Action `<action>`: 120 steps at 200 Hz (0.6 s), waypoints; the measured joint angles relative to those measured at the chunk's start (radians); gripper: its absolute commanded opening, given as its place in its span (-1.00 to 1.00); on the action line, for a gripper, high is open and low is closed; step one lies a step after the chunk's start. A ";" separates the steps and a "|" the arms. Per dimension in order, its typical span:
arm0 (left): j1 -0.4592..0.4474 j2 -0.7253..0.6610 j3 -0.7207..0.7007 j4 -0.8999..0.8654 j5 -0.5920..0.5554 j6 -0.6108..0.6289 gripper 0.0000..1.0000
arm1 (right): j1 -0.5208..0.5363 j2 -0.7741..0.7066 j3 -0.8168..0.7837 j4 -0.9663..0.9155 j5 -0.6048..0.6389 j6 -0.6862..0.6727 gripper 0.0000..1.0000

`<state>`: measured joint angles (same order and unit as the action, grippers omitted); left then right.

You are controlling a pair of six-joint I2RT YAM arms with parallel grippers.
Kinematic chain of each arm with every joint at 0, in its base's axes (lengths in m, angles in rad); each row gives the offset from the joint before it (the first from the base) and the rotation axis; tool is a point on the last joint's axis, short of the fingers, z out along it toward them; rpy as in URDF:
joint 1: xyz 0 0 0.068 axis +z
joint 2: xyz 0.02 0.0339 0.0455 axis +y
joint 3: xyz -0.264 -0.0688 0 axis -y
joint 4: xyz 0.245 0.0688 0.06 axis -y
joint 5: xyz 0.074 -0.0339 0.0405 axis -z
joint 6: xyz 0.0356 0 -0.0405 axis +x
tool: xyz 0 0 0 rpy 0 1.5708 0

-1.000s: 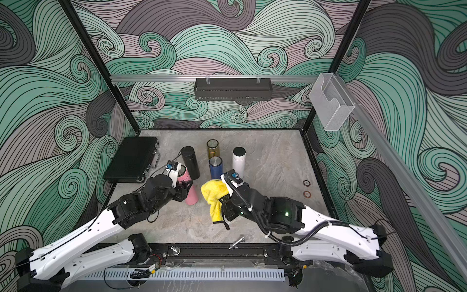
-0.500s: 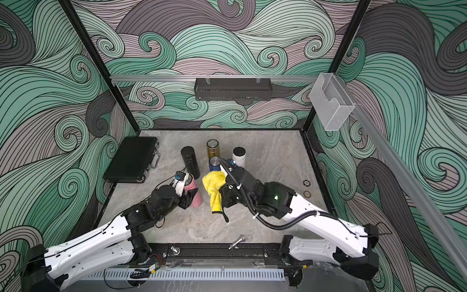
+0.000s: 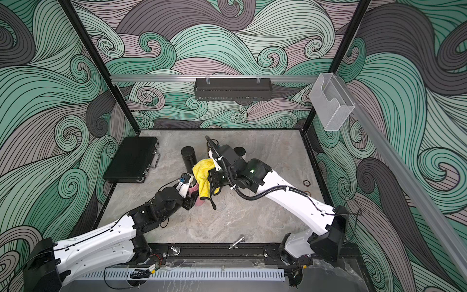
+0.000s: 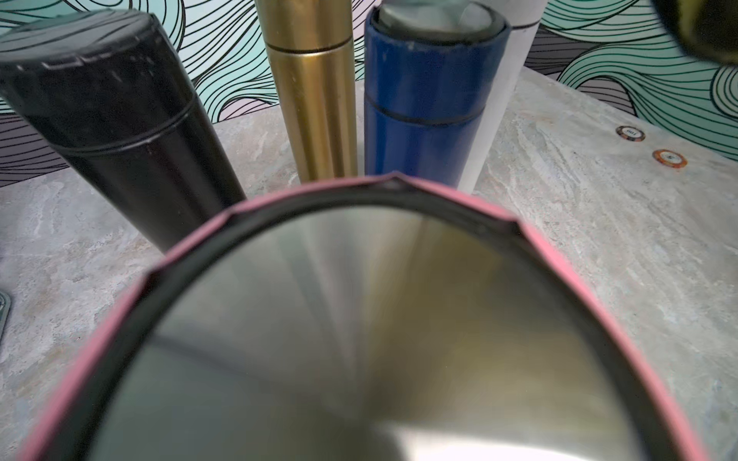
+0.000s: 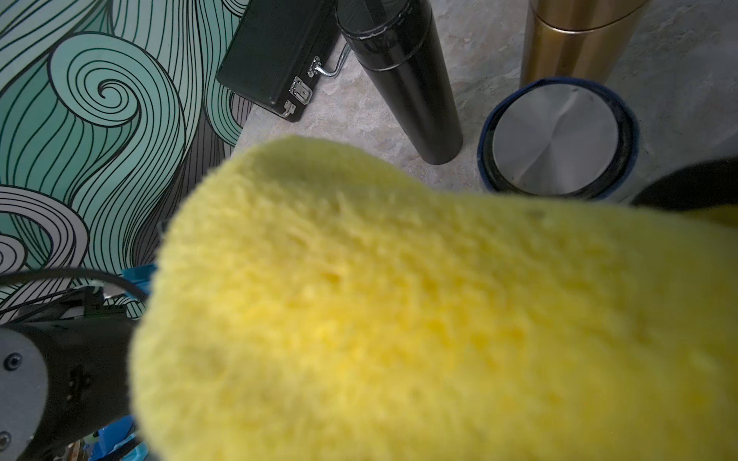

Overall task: Wipe the surface of the thermos
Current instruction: Adjust the thermos at the center of the board.

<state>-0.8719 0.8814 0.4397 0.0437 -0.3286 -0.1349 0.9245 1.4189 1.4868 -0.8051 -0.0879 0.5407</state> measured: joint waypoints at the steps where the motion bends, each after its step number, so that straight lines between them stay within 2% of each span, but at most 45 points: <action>1: 0.000 0.000 0.000 0.000 0.000 0.000 -1.00 | 0.000 0.000 0.000 0.000 0.000 0.000 -1.00; 19: 0.000 0.000 -0.005 0.002 0.000 0.006 -0.99 | -0.016 -0.001 0.000 -0.003 -0.002 0.000 -1.00; 97: -0.003 -0.003 -0.032 0.038 -0.009 0.002 -0.30 | -0.031 0.047 0.038 -0.040 -0.044 -0.011 -1.00; 120: -0.004 -0.010 -0.039 0.043 -0.018 -0.006 -0.19 | -0.032 0.070 0.071 -0.057 -0.050 -0.018 -1.00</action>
<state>-0.8757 0.8715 0.4007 0.0864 -0.3462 -0.1406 0.8925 1.4891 1.5581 -0.8619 -0.1379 0.5224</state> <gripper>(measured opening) 0.606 0.097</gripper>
